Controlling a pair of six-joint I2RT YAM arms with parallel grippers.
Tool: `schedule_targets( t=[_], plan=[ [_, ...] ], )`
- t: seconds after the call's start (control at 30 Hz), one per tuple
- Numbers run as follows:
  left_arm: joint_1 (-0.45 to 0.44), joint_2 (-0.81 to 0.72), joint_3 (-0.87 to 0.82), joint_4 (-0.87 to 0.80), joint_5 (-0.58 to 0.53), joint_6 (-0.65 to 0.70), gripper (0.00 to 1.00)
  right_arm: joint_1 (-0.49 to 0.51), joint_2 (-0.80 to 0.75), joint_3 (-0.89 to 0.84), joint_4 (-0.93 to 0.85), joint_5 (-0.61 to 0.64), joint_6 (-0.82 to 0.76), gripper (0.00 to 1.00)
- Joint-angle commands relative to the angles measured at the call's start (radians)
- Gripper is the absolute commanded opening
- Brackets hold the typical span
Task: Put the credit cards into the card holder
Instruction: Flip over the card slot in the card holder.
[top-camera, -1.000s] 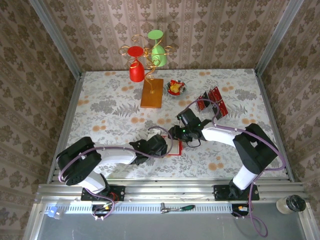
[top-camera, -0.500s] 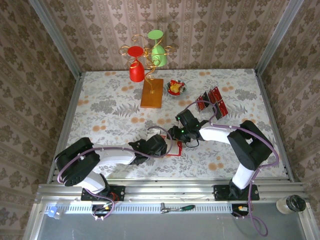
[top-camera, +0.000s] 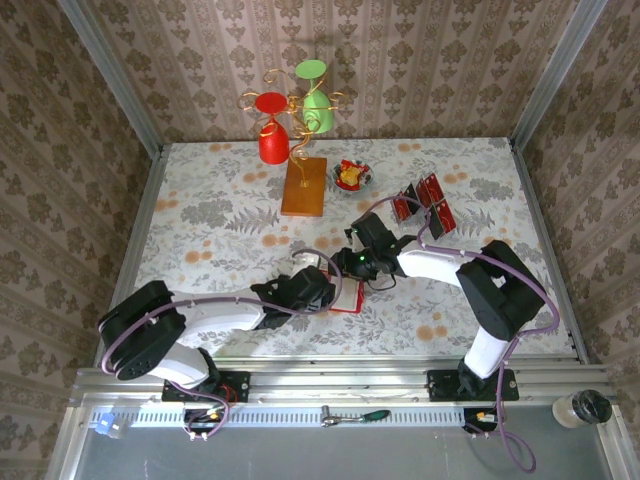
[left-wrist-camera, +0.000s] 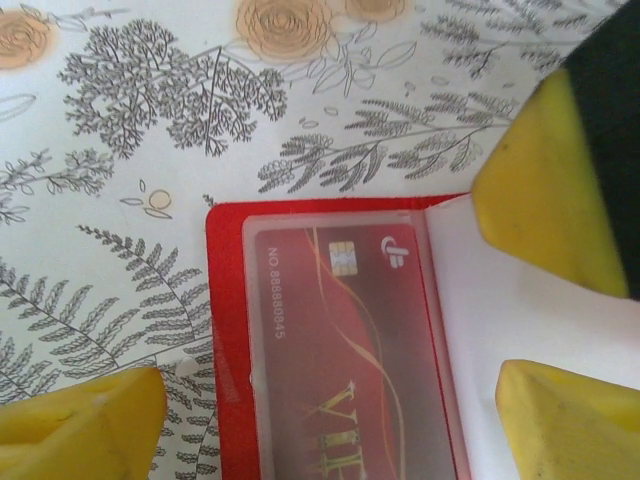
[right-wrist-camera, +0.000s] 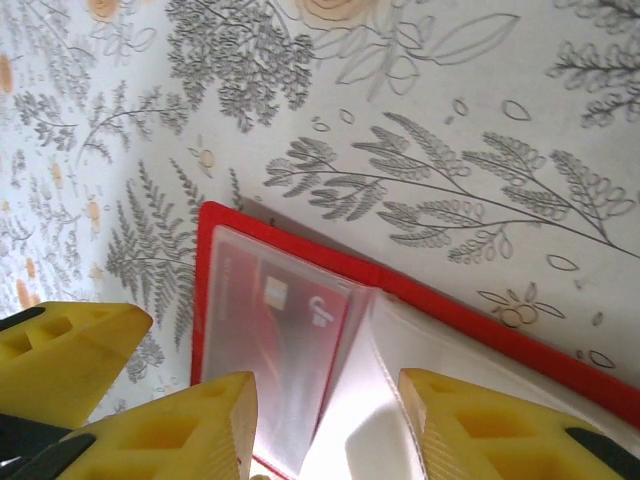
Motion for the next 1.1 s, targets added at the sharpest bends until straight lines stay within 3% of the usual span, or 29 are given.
schedule_targets(
  t=[0.0, 0.63, 1.07],
  plan=[
    [-0.006, -0.061, -0.010, -0.031, -0.039, 0.004, 0.88, 0.009, -0.021, 0.024, -0.029, -0.046, 0.003, 0.42],
    [0.091, -0.437, -0.136, -0.170, -0.079, 0.001, 0.97, 0.102, 0.161, 0.126, 0.062, -0.035, 0.106, 0.46],
    [0.108, -0.457, -0.157, -0.184, -0.069, -0.007, 1.00, 0.099, 0.135, 0.148, 0.040, -0.048, 0.088, 0.46]
  ],
)
